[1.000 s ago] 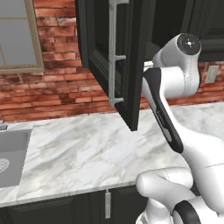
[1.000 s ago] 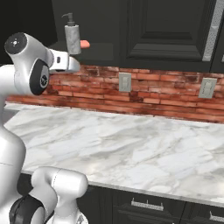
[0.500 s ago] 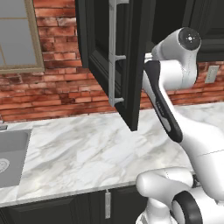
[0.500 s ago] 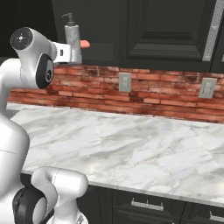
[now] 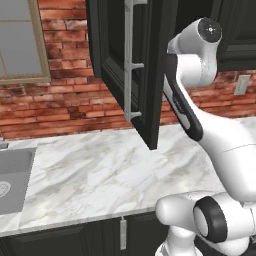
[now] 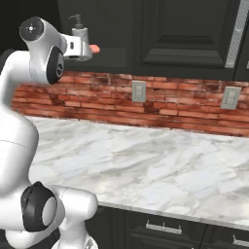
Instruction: Locate and retrieve the bar soap and soap dispenser from the cabinet. Place them next to the sink.
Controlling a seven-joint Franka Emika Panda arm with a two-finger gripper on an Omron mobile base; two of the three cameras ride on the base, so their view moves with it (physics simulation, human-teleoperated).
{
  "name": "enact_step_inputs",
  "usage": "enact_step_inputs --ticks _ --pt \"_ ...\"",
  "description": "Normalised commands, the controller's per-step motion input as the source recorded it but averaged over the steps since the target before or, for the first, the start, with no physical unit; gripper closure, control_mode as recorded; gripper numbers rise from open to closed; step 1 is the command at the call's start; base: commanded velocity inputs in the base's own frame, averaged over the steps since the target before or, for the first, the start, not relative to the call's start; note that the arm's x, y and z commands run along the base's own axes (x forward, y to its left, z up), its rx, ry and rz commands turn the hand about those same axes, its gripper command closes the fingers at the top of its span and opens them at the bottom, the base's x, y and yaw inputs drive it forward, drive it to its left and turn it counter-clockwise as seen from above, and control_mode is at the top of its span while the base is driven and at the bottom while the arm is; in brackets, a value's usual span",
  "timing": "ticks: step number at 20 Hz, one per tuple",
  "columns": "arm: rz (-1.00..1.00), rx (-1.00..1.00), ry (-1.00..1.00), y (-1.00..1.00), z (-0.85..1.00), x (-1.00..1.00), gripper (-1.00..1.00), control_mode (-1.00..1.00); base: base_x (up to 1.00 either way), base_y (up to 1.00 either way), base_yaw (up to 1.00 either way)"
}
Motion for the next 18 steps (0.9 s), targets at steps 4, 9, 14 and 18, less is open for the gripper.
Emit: enact_step_inputs --ticks 4,9,14,18 --pt "0.0 0.0 0.0 0.06 0.01 0.43 -1.0 -1.0 0.0 0.0 0.0" --pt "0.0 0.0 0.0 0.06 0.0 0.45 -1.0 -1.0 0.0 0.0 0.0" --pt "0.0 0.0 0.0 0.11 0.0 0.42 -1.0 -1.0 0.0 0.0 0.0" --pt "0.0 0.0 0.0 0.14 0.0 0.45 -1.0 -1.0 0.0 0.0 0.0"
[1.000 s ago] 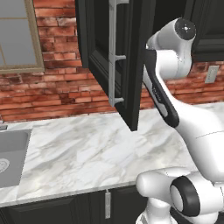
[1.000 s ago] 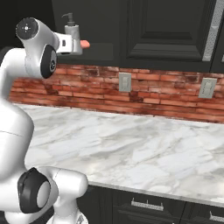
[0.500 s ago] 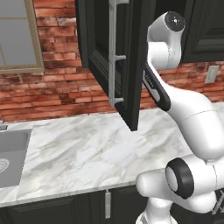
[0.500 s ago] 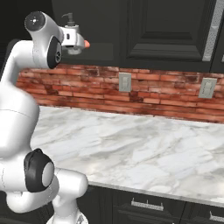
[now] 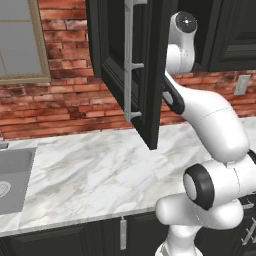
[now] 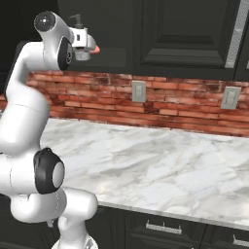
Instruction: Locate and retrieve the bar soap and soap dispenser from the cabinet. Place them next to the sink.
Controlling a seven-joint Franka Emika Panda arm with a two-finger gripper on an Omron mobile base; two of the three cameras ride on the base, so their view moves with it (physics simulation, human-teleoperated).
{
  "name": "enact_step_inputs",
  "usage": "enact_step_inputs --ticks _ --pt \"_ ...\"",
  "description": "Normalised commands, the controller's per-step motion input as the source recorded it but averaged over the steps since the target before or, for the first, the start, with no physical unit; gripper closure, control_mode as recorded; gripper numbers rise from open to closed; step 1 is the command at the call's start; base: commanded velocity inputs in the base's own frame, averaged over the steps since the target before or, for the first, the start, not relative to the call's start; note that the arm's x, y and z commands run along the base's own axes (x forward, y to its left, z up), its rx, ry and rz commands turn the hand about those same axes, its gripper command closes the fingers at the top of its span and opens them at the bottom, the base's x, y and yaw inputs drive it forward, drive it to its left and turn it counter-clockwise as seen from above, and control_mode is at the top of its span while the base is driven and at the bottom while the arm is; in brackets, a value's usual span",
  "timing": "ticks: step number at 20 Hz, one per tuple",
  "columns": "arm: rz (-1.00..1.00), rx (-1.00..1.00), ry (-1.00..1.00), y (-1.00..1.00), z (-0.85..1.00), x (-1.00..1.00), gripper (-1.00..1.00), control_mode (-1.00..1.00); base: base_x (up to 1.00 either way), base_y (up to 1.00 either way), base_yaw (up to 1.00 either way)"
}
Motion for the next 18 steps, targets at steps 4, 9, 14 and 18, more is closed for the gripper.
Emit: enact_step_inputs --ticks 4,9,14,18 --pt "0.0 0.0 0.0 0.11 0.0 0.44 -1.0 -1.0 0.0 0.0 0.0" --pt "0.02 0.0 0.0 -0.01 0.0 0.23 -1.0 -1.0 0.0 0.0 0.0" --pt "0.02 0.0 0.0 -0.03 0.0 0.14 -1.0 -1.0 0.0 0.0 0.0" --pt "0.0 0.0 0.0 -0.05 -0.02 0.16 -1.0 -1.0 0.0 0.0 0.0"
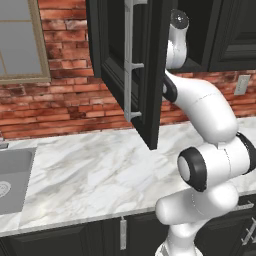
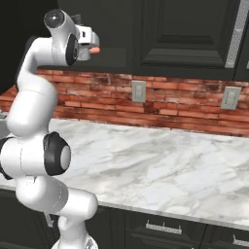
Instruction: Locate and retrieve the bar soap and soap dispenser from the cabinet. Place them next to the sink.
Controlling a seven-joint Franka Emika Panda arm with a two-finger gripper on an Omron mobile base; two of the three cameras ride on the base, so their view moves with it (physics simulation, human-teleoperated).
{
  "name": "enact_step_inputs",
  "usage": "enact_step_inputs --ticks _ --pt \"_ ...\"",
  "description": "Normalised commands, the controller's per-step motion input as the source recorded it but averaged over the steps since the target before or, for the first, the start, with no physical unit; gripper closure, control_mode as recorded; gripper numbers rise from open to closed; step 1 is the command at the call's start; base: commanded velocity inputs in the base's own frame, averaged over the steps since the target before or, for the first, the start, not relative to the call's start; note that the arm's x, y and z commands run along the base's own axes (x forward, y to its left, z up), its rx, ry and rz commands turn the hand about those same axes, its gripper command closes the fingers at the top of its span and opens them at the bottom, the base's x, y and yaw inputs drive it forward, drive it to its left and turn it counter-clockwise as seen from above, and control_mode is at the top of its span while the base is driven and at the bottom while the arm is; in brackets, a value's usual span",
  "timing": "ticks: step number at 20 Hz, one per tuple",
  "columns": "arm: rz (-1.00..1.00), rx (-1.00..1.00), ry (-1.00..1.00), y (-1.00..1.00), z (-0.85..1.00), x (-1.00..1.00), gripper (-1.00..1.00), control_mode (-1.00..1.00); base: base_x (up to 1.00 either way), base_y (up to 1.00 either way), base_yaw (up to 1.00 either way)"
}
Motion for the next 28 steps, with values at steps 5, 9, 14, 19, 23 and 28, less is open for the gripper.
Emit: enact_step_inputs --ticks 5,9,14,19,23,28 --pt "0.0 0.0 0.0 -0.05 -0.07 0.16 -1.0 -1.0 0.0 0.0 0.0" --pt "0.0 0.0 0.0 0.0 -0.04 0.15 -1.0 -1.0 0.0 0.0 0.0" --pt "-0.01 0.0 0.0 0.01 -0.03 0.09 1.0 -1.0 0.0 0.0 0.0" --pt "0.0 0.0 0.0 0.0 0.0 -0.01 1.0 -1.0 0.0 0.0 0.0" --pt "-0.02 0.0 0.0 0.0 0.03 -0.19 1.0 -1.0 0.0 0.0 0.0" --pt "-0.07 0.0 0.0 0.0 0.05 -0.33 1.0 -1.0 0.0 0.0 0.0"
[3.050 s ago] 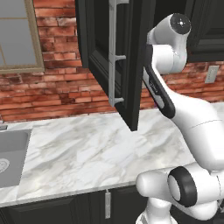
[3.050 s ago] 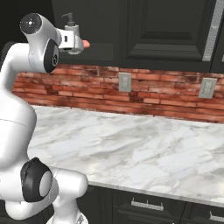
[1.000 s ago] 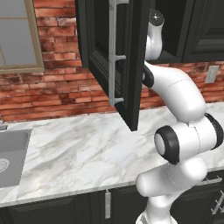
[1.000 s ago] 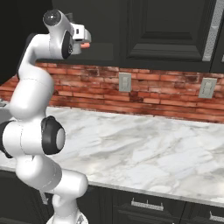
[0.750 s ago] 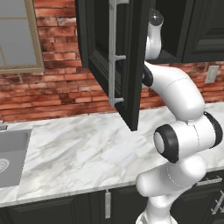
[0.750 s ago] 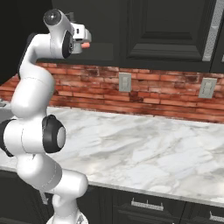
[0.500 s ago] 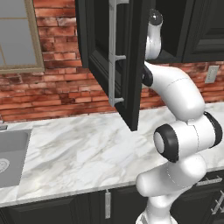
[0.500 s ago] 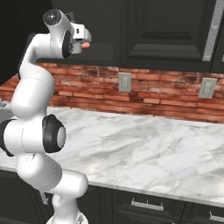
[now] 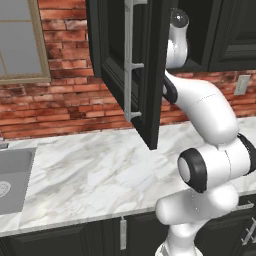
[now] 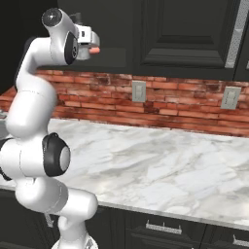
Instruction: Locate and retrieve the bar soap and soap dispenser from the cabinet. Place them next to the sink.
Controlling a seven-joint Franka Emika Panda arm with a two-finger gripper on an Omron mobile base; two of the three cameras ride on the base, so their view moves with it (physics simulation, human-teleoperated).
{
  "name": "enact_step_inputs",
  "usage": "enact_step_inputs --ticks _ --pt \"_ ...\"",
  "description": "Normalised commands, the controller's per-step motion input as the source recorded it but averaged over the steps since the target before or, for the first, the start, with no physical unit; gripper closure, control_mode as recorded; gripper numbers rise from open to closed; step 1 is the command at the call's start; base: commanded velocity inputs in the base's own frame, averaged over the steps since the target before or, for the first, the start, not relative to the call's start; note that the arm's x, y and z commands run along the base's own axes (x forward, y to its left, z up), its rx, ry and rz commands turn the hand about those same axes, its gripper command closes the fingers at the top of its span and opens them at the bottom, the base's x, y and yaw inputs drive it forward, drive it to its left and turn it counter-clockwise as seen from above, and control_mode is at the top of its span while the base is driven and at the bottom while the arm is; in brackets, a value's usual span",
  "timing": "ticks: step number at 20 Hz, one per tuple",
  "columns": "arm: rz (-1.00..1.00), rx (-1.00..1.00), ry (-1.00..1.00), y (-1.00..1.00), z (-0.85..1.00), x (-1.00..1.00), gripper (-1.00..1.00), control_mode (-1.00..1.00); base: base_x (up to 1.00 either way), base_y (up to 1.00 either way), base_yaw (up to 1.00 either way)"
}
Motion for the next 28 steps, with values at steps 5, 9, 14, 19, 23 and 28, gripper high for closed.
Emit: enact_step_inputs --ticks 5,9,14,19,23,28 --pt "-0.06 0.0 -0.01 0.0 0.01 -0.44 1.0 -1.0 0.0 0.0 0.0" --pt "-0.05 0.0 -0.04 0.0 0.06 -0.42 1.0 -1.0 0.0 0.0 0.0" --pt "-0.02 0.0 -0.1 0.0 0.2 -0.53 1.0 -1.0 0.0 0.0 0.0" --pt "0.0 0.0 -0.09 -0.05 0.19 -0.67 1.0 -1.0 0.0 0.0 0.0" --pt "-0.01 0.02 -0.04 -0.19 0.03 -0.84 1.0 -1.0 0.0 0.0 0.0" --pt "0.0 0.04 -0.06 -0.06 0.01 -0.97 1.0 -1.0 0.0 0.0 0.0"
